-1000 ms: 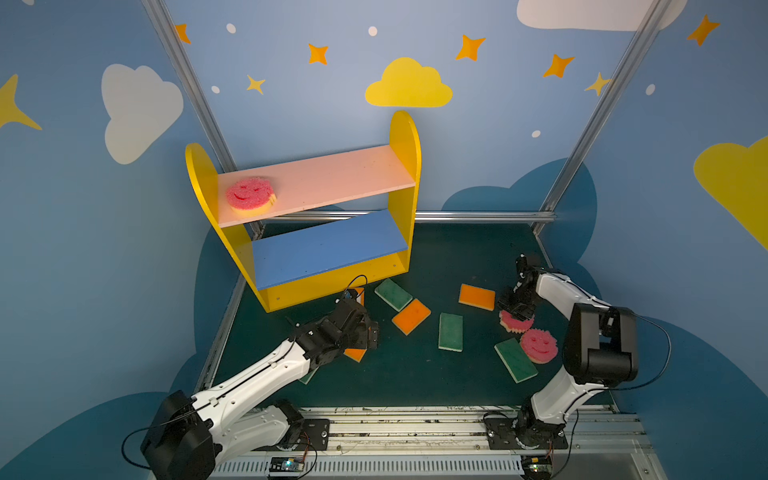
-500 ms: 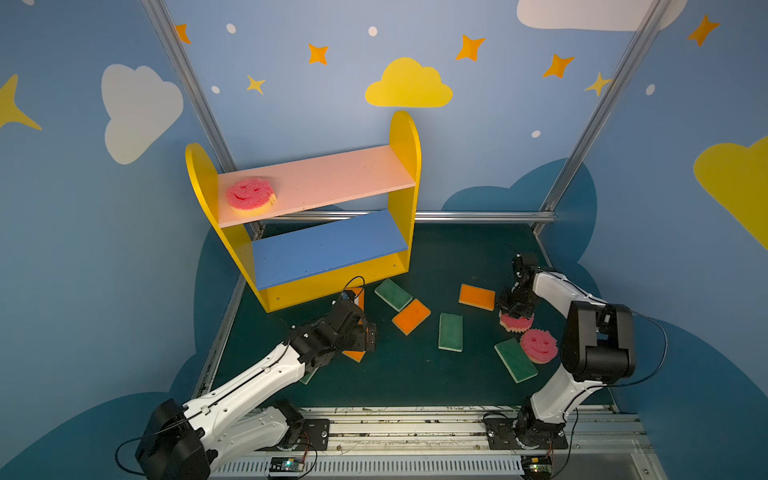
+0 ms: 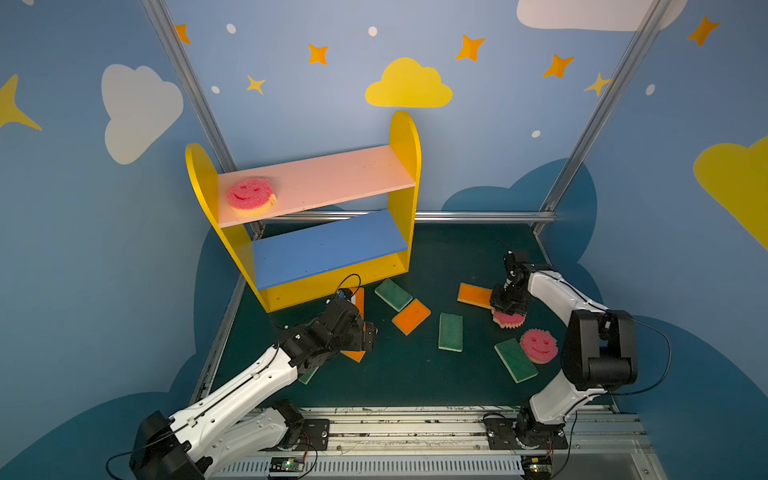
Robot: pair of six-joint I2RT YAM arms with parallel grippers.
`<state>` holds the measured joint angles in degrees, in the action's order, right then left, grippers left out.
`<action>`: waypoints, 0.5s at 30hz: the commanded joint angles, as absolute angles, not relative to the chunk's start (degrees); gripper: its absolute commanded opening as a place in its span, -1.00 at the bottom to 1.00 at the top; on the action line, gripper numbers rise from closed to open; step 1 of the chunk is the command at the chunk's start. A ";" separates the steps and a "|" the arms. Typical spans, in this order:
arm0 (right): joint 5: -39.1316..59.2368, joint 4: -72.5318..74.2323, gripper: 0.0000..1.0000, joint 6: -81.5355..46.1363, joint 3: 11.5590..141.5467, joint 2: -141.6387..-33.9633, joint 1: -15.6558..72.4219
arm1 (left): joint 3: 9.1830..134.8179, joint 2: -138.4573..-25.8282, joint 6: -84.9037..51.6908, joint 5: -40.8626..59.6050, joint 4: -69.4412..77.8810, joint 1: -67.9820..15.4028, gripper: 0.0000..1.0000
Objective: Place and organize the cleaning sponges onto the shelf
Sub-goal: 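Grasp the second pink smiley sponge with the right gripper, then carry the pink sponge toward the left gripper and hand it over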
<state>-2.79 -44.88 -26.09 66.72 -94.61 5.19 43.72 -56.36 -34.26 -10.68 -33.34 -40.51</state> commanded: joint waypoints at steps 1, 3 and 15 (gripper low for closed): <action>-1.89 -48.10 -0.87 -24.94 70.03 -91.27 7.37 | 45.57 -55.35 -33.60 -10.52 -35.92 -40.23 0.99; -1.67 -49.34 -0.87 -24.57 71.55 -90.35 8.94 | 45.92 -55.02 -33.64 -10.55 -36.53 -40.17 0.99; 0.34 -59.58 -0.93 -16.76 89.94 -88.74 21.29 | 45.51 -53.36 -32.95 -10.46 -38.29 -39.39 0.99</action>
<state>-1.13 -55.61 -20.47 86.00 -90.70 18.52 44.58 -54.19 -33.67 -10.70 -36.69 -39.70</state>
